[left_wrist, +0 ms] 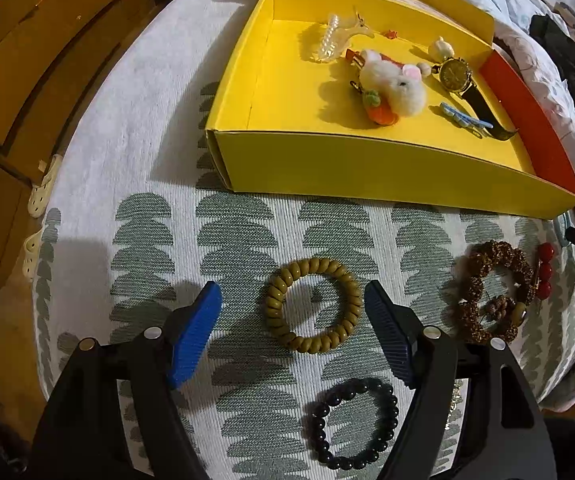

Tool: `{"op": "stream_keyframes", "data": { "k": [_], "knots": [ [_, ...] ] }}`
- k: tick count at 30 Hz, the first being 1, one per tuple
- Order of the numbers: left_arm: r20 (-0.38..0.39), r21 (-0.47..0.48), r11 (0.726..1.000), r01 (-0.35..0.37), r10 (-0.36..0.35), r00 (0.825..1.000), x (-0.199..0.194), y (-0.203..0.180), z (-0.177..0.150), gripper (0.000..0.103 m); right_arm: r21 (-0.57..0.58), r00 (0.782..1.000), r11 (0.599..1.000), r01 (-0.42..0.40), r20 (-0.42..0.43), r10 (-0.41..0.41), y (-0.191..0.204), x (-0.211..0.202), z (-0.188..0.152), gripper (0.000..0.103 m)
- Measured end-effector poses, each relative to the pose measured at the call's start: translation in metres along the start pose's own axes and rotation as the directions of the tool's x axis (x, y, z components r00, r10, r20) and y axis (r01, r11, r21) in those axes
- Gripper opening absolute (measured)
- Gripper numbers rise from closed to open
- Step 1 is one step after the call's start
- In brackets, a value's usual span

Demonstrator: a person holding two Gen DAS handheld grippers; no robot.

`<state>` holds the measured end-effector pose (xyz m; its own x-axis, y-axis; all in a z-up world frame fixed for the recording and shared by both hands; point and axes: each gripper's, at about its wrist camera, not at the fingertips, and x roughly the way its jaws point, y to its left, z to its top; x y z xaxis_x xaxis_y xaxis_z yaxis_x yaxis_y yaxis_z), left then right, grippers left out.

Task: Organize jewelry
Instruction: 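Grasp the light blue bangle with the right tool while the left tool grasps the brown coil hair tie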

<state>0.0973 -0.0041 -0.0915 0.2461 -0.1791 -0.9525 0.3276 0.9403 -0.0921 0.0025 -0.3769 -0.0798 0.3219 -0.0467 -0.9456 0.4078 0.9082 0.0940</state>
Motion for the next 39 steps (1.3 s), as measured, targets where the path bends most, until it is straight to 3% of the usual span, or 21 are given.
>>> {"op": "stream_keyframes", "data": {
  "k": [11, 14, 19, 24, 34, 39],
  "knots": [
    [-0.026, -0.006, 1.000, -0.022, 0.022, 0.999, 0.017, -0.001, 0.005, 0.072, -0.019, 0.999, 0.999, 0.045, 0.010, -0.045, 0.004, 0.010, 0.003, 0.035],
    [-0.028, -0.005, 1.000, -0.029, 0.029, 0.999, 0.021, -0.001, 0.006, 0.068, -0.018, 0.999, 0.999, 0.038, 0.011, -0.038, 0.003, 0.010, 0.004, 0.029],
    [-0.028, -0.009, 0.999, -0.049, 0.049, 0.998, 0.024, 0.001, 0.006, 0.047, -0.034, 0.999, 0.999, 0.038, 0.008, -0.038, 0.007, 0.011, 0.002, 0.020],
    [-0.026, -0.012, 0.998, -0.061, 0.060, 0.998, 0.026, 0.002, 0.008, 0.040, -0.036, 0.999, 0.998, 0.041, 0.009, -0.041, 0.009, 0.012, 0.001, 0.019],
    [-0.030, -0.024, 0.999, -0.037, 0.037, 0.999, 0.022, 0.004, 0.008, 0.014, 0.001, 1.000, 1.000, -0.004, 0.013, 0.004, -0.004, 0.002, 0.002, 0.012],
    [-0.030, -0.033, 0.999, -0.003, 0.002, 1.000, 0.015, 0.002, 0.007, 0.010, 0.015, 0.999, 1.000, -0.023, 0.033, 0.023, -0.011, -0.012, 0.003, 0.012]
  ]
}}
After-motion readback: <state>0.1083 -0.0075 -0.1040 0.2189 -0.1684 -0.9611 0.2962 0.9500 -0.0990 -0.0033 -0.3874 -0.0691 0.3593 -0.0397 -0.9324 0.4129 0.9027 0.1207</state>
